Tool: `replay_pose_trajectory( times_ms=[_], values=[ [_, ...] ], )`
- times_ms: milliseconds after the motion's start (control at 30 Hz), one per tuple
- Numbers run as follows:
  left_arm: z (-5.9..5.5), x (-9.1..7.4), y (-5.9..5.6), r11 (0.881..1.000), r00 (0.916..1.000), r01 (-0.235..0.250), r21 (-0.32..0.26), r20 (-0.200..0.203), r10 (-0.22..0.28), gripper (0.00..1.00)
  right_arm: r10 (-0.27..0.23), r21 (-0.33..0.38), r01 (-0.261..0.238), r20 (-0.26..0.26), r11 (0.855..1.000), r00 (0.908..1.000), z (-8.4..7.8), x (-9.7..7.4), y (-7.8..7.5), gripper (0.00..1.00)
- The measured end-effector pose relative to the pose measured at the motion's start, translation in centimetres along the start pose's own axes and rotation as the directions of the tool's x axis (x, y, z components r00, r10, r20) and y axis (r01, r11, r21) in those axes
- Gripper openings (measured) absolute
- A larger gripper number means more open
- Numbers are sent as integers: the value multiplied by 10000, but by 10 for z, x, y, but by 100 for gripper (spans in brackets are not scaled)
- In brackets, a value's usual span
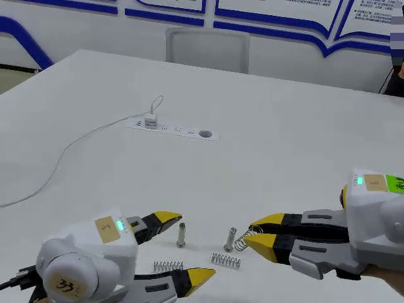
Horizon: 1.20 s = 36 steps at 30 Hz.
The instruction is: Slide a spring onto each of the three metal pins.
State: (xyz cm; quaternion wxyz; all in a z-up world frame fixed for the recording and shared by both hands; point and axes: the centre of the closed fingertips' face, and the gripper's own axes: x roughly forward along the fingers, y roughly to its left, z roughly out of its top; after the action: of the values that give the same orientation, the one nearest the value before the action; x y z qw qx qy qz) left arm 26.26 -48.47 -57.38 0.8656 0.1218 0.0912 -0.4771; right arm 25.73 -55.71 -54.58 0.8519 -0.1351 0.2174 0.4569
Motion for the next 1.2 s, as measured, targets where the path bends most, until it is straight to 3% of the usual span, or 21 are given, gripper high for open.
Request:
replay_pose_trajectory(
  times_ms=[267, 400, 467, 567, 767, 867, 967, 1100, 1200],
  values=[
    [-12, -11, 7, 9967, 9983, -583, -557, -104, 578, 79, -720, 331, 725, -141, 9968, 9973, -8, -10, -26, 11],
    [-18, -15, 9, 9940, 9967, -795, -751, -196, 782, 85, -949, 491, 956, -170, 9942, 9953, -12, -14, -33, 11],
    [-17, -17, 12, 9922, 9947, -1021, -722, 21, 1025, 92, -1056, 543, 1066, -212, 9928, 9942, -15, -15, -36, 11],
    [-21, -19, 18, 9874, 9906, -1369, -794, -134, 1363, 98, -1279, 676, 1298, -329, 9892, 9912, -20, -18, -41, 11],
    [-28, -26, 28, 9720, 9809, -1935, -1331, -89, 1941, 100, -1726, 1778, 1717, -106, 9690, 9849, -24, -23, -56, 11],
    [-29, -28, 35, 9620, 9753, -2189, -1634, -81, 2206, 100, -1944, 1848, 1950, -218, 9632, 9807, -28, -26, -65, 11],
    [-35, -30, 41, 9420, 9682, -2480, -2259, -264, 2486, 100, -2122, 1659, 2182, -531, 9617, 9758, -32, -28, -71, 11],
    [-36, -33, 47, 9323, 9623, -2682, -2425, -225, 2710, 100, -2292, 1578, 2396, -812, 9580, 9700, -38, -31, -80, 11],
    [-39, -33, 46, 9309, 9632, -2672, -2489, -396, 2659, 100, -2408, 1564, 2533, -946, 9546, 9659, -44, -33, -87, 11]
  ],
)
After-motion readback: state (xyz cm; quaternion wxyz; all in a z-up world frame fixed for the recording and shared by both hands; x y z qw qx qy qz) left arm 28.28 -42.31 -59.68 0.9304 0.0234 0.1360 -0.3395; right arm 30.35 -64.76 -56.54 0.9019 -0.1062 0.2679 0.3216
